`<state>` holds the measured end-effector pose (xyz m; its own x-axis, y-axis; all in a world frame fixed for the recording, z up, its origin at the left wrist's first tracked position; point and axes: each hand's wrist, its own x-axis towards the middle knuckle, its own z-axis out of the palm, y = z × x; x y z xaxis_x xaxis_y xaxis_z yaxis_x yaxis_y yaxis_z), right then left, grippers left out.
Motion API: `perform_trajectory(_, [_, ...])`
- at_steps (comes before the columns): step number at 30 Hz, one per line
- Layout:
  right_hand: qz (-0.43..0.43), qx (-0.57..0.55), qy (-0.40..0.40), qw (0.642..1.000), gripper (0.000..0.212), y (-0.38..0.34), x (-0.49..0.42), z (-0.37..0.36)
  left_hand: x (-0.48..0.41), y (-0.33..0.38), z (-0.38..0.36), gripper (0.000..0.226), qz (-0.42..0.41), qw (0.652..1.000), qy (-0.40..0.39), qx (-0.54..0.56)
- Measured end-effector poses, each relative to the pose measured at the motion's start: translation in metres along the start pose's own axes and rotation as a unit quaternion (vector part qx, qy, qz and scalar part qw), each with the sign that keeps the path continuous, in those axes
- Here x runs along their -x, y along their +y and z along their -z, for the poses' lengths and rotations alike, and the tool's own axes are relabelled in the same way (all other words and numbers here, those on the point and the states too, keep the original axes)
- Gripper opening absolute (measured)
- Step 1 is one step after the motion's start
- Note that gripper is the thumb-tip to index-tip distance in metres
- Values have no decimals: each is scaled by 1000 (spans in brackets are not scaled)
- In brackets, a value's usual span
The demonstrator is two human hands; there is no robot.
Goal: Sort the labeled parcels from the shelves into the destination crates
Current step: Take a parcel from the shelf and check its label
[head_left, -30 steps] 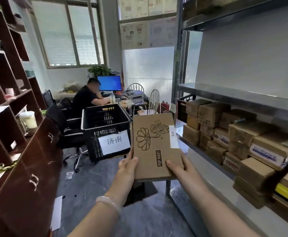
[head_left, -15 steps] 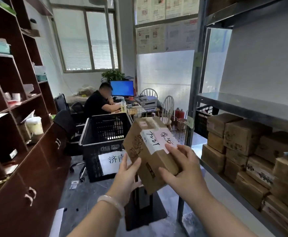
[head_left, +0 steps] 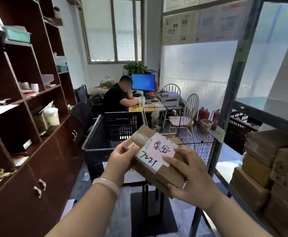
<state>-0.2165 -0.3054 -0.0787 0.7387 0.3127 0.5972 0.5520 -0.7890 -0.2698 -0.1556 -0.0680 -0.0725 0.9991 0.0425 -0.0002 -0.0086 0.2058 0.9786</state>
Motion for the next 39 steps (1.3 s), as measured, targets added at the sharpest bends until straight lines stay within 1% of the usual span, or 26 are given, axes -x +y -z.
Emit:
perform_trajectory(1, [3,10,-10,1000,76,6,-11,-6,-10,-1,1,28,-6,1000,9,6])
perform_trajectory(3, [0,33,-44,999,84,19,-35,-15,-29,0,5,29,-20,999,15,19])
perform_trajectory(7, [-32,71,-90,993,94,33,-90,-37,-78,5,20,30,-42,998,29,38])
perform_trajectory(13, [-58,137,-141,979,96,39,-181,-75,-157,10,42,37,-40,997,44,44])
perform_trajectory(15, [-64,142,-154,976,95,44,-204,-87,-182,11,52,40,-28,998,46,41])
perform_trajectory(18, [-73,141,-146,976,93,56,-229,-103,-218,12,60,42,-26,999,6,35])
perform_trajectory(19, [-80,142,-138,977,92,61,-235,-107,-229,13,60,47,-28,999,-15,25])
perform_trajectory(20, [-91,140,-128,978,91,66,-240,-111,-238,14,59,56,-30,999,-31,15])
perform_trajectory(22, [-132,129,-106,977,88,76,-248,-116,-256,13,56,75,-33,998,-42,-19])
perform_trajectory(23, [-162,121,-94,975,87,82,-252,-117,-264,12,54,77,-32,998,-45,-39])
perform_trajectory(25, [-222,109,-69,967,88,98,-262,-119,-277,7,48,67,-25,995,-67,-75])
perform_trajectory(27, [-272,112,-44,955,89,119,-275,-121,-289,-1,42,54,-23,987,-83,-139])
perform_trajectory(29, [-310,133,-36,941,89,145,-288,-126,-303,-10,36,48,-26,975,-82,-206])
perform_trajectory(31, [-343,149,-49,926,89,173,-299,-136,-316,-17,31,50,-37,960,-87,-264])
perform_trajectory(35, [-384,175,-108,900,88,229,-310,-175,-351,-29,16,56,-75,923,-88,-366])
perform_trajectory(39, [-435,129,-145,879,88,279,-316,-225,-389,-43,-5,60,-92,876,-97,-463])
